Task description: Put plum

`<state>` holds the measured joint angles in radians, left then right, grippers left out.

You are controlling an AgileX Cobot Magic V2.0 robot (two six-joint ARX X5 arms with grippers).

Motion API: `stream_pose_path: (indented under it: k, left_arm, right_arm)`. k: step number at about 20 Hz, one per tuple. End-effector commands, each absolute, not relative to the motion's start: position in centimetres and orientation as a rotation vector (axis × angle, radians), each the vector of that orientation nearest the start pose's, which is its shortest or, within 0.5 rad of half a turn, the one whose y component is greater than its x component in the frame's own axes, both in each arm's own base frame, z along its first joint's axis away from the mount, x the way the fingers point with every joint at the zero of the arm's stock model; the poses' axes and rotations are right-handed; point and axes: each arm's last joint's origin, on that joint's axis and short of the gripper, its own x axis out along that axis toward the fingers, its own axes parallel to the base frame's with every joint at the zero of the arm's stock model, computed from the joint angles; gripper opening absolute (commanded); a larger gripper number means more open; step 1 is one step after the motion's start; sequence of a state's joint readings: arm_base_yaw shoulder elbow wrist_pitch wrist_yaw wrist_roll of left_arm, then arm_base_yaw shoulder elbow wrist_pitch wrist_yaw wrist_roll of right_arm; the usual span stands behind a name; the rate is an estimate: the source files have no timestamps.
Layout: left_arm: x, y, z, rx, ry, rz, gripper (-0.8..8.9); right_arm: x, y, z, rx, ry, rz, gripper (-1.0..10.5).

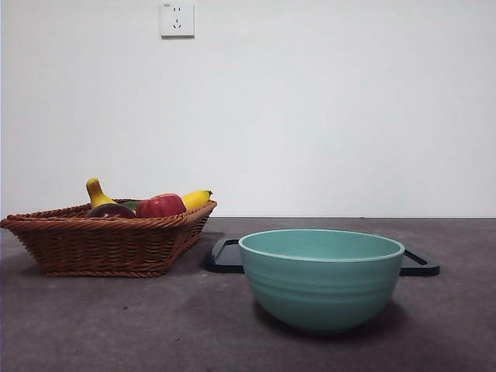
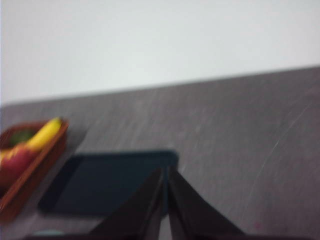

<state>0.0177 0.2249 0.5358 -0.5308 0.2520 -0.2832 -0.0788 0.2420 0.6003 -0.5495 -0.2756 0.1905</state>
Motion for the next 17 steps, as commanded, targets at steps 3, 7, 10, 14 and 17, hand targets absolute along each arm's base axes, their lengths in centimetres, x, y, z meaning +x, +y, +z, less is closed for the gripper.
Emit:
stream_pose_path:
  k: [3, 7, 10, 14, 17]
  left_arm:
    - [7.9, -1.0, 29.6, -0.223, 0.366, -0.344, 0.09]
    - [8.8, -1.2, 30.7, -0.196, 0.469, -0.435, 0.09]
    - [9.5, -1.4, 31.5, -0.163, 0.533, -0.480, 0.09]
    - [10.1, -1.7, 32.6, -0.118, 0.599, -0.532, 0.09]
    - [10.3, -2.1, 32.9, -0.090, 0.662, -0.571, 0.09]
  right_arm:
    - [7.5, 0.5, 31.3, 0.150, 0.329, 0.304, 0.0]
    - [8.2, 0.8, 32.8, 0.138, 0.399, 0.397, 0.0]
    - [8.7, 1.0, 33.5, 0.130, 0.463, 0.436, 0.0]
    - [9.5, 1.6, 33.8, 0.114, 0.590, 0.514, 0.0]
    - [10.1, 2.2, 33.5, 0.093, 0.698, 0.577, 0.0]
